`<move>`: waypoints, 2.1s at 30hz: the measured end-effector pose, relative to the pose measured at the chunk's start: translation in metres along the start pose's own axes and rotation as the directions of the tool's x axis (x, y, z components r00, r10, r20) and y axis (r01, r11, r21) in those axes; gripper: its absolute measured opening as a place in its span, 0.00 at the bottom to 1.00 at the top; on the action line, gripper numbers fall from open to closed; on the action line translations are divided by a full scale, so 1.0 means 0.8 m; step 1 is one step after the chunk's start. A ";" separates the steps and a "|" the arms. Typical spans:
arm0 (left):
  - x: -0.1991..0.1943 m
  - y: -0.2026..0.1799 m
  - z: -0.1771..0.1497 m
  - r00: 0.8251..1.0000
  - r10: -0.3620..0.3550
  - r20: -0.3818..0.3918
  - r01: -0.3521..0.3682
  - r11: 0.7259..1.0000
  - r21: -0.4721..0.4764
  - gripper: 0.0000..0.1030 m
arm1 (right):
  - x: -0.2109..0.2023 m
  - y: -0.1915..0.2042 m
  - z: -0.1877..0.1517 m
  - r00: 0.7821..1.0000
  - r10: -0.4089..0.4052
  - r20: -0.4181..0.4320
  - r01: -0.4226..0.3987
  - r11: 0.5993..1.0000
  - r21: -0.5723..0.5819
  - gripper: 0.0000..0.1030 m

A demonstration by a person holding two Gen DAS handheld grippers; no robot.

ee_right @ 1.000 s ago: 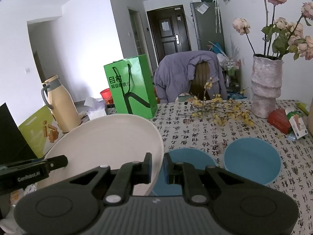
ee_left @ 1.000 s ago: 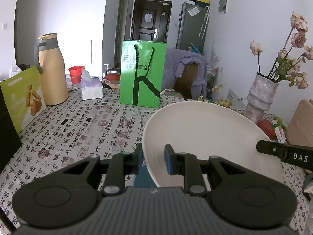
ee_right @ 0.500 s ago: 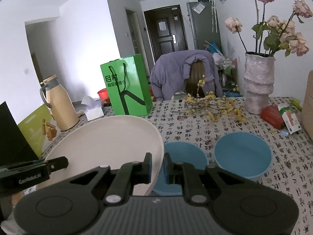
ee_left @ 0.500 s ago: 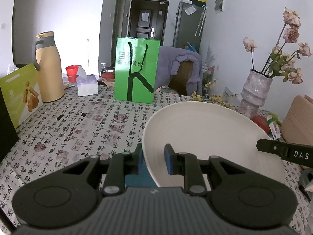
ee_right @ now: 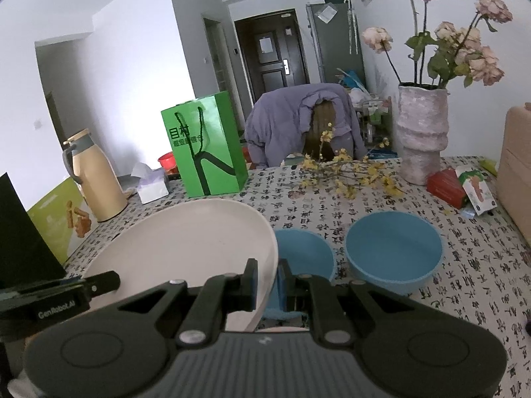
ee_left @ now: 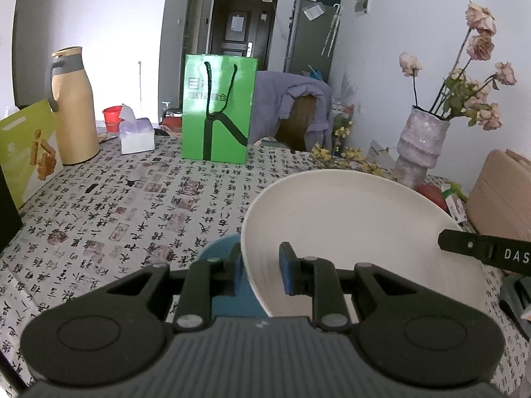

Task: Organize plates and bowls
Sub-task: 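Carry the cream plate over beside the blue bowls with both grippers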

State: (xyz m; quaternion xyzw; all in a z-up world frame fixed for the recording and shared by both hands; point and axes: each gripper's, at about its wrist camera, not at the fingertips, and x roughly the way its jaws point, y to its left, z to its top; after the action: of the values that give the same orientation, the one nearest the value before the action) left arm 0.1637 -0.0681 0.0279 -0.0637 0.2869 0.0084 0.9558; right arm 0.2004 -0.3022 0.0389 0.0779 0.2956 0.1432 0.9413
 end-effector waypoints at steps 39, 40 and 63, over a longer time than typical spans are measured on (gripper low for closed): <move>0.008 -0.051 -0.046 0.997 -0.048 -0.054 0.051 0.997 0.053 0.22 | -0.027 -0.061 -0.058 0.999 -0.040 -0.022 0.041 0.996 0.083 0.12; 0.009 -0.052 -0.047 0.997 -0.049 -0.056 0.052 0.997 0.054 0.22 | -0.026 -0.062 -0.059 0.999 -0.041 -0.023 0.043 0.996 0.084 0.12; 0.023 -0.062 -0.071 0.993 -0.059 -0.102 0.067 0.995 0.079 0.22 | -0.019 -0.076 -0.082 0.997 -0.057 -0.054 0.062 0.992 0.107 0.12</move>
State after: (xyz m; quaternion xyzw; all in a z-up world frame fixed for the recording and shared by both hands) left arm 0.1508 -0.1247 -0.0237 -0.0337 0.3320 -0.0369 0.9419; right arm 0.1639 -0.3603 -0.0203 0.1165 0.3291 0.1006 0.9317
